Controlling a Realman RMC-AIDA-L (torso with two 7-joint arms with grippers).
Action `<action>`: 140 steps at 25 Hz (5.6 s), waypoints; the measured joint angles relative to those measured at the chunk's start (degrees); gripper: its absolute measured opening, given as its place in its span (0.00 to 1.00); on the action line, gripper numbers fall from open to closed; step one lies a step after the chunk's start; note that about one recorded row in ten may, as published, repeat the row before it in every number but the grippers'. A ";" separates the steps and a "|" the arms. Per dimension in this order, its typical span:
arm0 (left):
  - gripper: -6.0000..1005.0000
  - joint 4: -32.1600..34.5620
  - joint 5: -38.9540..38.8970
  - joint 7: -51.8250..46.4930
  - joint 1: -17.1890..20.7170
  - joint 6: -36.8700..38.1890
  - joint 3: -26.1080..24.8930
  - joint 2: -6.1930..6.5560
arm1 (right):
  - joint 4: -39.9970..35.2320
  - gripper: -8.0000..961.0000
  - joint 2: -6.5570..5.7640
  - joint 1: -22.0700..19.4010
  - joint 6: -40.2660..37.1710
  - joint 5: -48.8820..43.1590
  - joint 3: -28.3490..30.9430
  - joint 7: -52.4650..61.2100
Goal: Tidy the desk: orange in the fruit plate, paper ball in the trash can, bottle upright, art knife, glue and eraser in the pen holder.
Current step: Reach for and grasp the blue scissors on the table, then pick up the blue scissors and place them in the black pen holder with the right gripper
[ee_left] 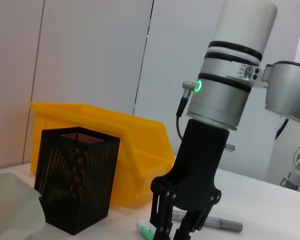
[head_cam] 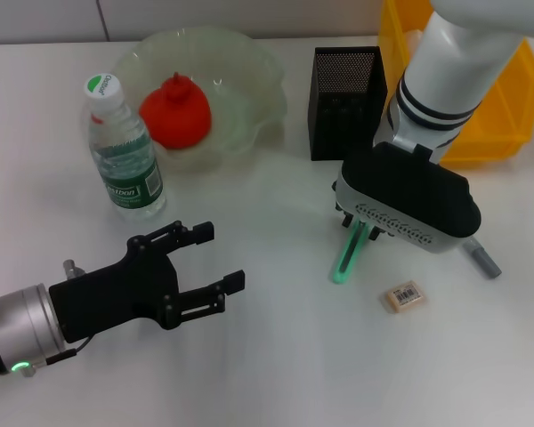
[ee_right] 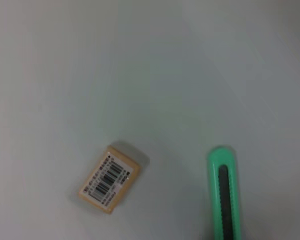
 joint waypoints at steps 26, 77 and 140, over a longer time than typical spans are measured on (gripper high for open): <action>0.81 -0.34 -0.76 0.02 -0.91 0.37 -0.04 -0.14 | -1.30 0.23 -0.40 -0.39 1.93 0.44 0.27 -1.43; 0.79 7.99 1.69 0.00 3.20 7.46 -0.22 1.36 | 29.70 0.17 0.82 -37.10 -2.96 43.83 30.92 27.82; 0.72 5.46 1.68 15.29 1.89 2.57 -0.30 0.21 | 25.93 0.18 0.59 -43.57 81.35 2.75 -11.48 -56.18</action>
